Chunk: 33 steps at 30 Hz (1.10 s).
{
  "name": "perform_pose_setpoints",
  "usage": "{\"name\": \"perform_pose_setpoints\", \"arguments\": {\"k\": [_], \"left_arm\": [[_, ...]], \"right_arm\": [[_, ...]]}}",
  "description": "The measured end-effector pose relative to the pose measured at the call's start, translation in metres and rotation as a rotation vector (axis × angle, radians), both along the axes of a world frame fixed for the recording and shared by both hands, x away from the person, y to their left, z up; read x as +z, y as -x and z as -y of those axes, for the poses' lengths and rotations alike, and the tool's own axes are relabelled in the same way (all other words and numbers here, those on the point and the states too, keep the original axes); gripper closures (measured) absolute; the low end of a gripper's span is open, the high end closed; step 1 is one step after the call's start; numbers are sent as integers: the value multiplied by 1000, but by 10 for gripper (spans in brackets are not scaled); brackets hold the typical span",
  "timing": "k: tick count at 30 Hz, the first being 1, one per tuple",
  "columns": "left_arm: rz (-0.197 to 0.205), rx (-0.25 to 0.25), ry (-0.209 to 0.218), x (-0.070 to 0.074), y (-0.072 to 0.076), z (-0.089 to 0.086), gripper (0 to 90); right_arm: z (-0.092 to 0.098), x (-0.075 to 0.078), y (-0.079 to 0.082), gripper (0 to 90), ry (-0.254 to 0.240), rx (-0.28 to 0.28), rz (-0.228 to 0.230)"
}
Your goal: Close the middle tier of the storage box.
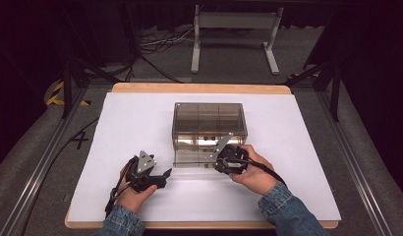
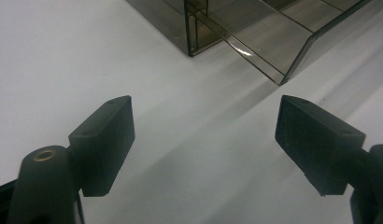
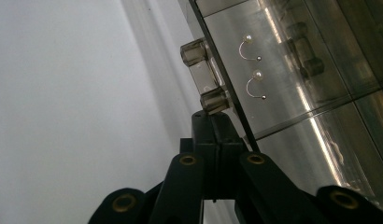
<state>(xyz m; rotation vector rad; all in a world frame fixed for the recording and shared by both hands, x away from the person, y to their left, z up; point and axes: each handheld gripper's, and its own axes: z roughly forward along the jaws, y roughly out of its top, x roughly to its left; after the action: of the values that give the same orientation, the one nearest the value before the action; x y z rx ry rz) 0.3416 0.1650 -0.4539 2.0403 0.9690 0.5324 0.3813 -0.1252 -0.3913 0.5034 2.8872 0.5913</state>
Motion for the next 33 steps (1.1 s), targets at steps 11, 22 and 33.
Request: {"name": "perform_pose_setpoints", "arguments": {"k": [11, 22, 33], "left_arm": [[-1, 1, 2, 0, 0, 0, 204], [-6, 3, 10, 0, 0, 0, 204], [-6, 2, 11, 0, 0, 0, 204]], "right_arm": [[-2, 4, -4, 898, -8, -21, 25], [0, 6, -13, 898, -37, -52, 47], [0, 3, -19, 898, -50, -93, 78]]}}
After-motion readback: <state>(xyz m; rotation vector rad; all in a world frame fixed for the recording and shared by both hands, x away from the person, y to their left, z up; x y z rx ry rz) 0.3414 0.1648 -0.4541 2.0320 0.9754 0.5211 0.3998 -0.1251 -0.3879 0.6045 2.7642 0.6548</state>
